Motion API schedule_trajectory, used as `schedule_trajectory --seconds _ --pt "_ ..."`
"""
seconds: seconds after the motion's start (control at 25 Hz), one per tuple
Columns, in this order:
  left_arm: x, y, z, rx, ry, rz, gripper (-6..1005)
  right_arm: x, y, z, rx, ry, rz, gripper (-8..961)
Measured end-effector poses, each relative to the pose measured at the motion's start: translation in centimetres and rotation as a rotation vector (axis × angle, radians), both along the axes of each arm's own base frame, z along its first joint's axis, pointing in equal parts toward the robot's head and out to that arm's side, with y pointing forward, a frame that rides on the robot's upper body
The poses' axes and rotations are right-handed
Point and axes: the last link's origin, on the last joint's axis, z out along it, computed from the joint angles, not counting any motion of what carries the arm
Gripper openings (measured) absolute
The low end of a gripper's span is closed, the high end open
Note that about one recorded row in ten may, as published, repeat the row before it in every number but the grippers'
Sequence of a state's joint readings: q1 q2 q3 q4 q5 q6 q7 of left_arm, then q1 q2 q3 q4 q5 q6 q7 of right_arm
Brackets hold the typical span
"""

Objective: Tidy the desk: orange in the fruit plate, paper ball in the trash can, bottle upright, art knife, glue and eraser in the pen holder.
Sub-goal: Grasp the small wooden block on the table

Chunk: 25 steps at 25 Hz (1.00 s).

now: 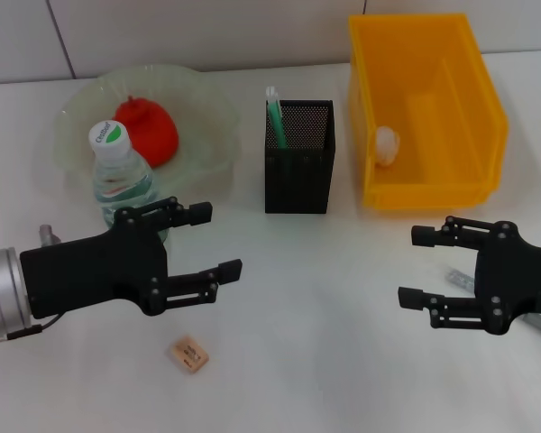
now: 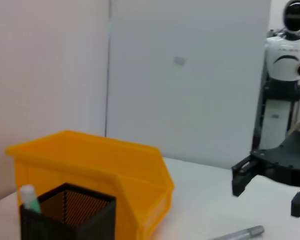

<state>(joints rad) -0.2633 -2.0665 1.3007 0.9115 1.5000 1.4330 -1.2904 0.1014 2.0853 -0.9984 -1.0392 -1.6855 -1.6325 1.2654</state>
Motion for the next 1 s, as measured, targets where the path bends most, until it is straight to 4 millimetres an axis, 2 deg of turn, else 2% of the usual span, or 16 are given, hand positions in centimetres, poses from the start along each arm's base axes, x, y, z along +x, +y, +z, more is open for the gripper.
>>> schedule_trajectory --seconds 0.12,0.32,0.64,0.8,1.0 --pt "-0.4 0.1 0.1 0.003 0.01 0.026 803 0.2 0.0 0.3 0.016 0.001 -0.008 767" --pt "-1.7 0.7 0.5 0.017 0.131 0.122 802 0.5 0.1 0.6 0.028 0.007 -0.021 766" --pt "-1.6 0.7 1.7 0.015 0.23 0.157 802 0.8 0.5 0.6 0.036 0.026 -0.046 766" --pt "0.0 0.2 4.4 0.072 0.377 0.139 802 0.9 0.7 0.9 0.05 0.032 -0.052 766" --pt "1.8 -0.4 4.5 -0.007 0.476 0.193 802 1.0 0.6 0.9 0.051 0.038 -0.06 766"
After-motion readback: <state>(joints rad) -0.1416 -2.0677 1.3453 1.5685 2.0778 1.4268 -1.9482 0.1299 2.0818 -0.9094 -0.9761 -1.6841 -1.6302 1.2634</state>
